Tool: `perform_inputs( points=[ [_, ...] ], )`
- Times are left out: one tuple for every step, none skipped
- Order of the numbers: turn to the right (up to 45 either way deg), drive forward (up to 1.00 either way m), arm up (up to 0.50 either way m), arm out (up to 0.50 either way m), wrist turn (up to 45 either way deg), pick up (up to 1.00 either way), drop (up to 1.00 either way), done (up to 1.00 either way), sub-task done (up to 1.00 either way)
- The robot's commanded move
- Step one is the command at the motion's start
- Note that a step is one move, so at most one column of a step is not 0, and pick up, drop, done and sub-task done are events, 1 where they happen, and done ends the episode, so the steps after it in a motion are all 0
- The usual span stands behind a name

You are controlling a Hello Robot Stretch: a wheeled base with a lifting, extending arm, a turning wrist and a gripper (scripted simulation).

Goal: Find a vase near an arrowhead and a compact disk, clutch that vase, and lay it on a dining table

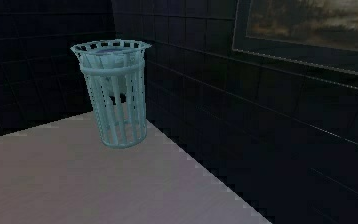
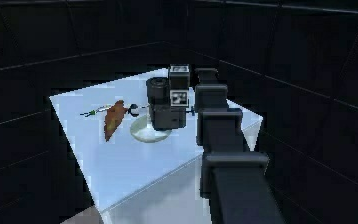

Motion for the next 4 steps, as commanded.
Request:
perform_inputs(
  points=[
    [0.0, 0.00, -0.10, 0.00, 0.0, 0.00, 0.00, 0.00, 0.00],
    [0.0, 0.00, 0.00, 0.00, 0.0, 1.00, 0.00, 0.00, 0.00],
    [0.0, 0.00, 0.10, 0.00, 0.0, 0.00, 0.00, 0.00, 0.00],
    [0.0, 0.00, 0.00, 0.00, -45.0, 0.00, 0.00, 0.00, 0.00]
  ],
)
